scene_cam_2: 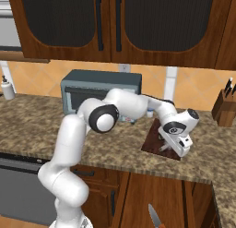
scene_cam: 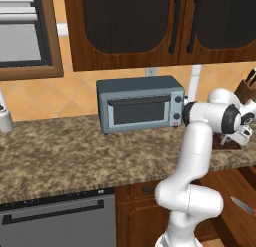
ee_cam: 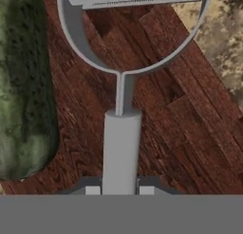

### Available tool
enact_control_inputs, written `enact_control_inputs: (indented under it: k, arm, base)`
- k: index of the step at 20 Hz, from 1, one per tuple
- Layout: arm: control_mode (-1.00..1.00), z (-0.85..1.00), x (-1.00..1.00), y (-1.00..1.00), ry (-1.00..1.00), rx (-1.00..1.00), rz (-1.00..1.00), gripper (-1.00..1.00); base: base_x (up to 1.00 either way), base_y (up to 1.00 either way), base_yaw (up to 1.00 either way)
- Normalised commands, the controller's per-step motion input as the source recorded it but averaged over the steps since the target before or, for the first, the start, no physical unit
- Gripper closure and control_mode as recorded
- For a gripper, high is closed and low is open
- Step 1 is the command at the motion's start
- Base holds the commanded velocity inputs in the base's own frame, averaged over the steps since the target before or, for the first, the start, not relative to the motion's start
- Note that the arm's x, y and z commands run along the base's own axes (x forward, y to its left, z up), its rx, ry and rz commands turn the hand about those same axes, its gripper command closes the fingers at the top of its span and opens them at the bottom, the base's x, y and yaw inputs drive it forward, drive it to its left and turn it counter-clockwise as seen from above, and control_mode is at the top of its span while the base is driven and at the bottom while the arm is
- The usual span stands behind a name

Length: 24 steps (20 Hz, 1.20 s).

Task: Place the appropriate cutting tool for cutting the cucumber skin on the cutting board.

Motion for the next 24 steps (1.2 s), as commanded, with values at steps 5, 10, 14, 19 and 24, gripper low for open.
enact_control_inputs:
  k: [5,10,14,19,24]
  arm:
    - [-1.0,-0.23,0.11,0.05,0.0,0.0,0.0,-1.0]
    - [-1.0,-0.02,-0.01,0.01,0.0,0.0,0.0,-1.0]
    - [-1.0,0.29,-0.08,0.0,0.0,0.0,0.0,-1.0]
    - [-1.0,0.47,-0.12,0.09,0.0,0.0,0.0,-1.0]
    - [-1.0,0.48,-0.43,0.28,0.0,0.0,0.0,-1.0]
  base:
    - [0.0,0.0,0.0]
    - [0.0,0.0,0.0]
    - [0.0,0.0,0.0]
    - [0.0,0.0,0.0]
    - [0.0,0.0,0.0]
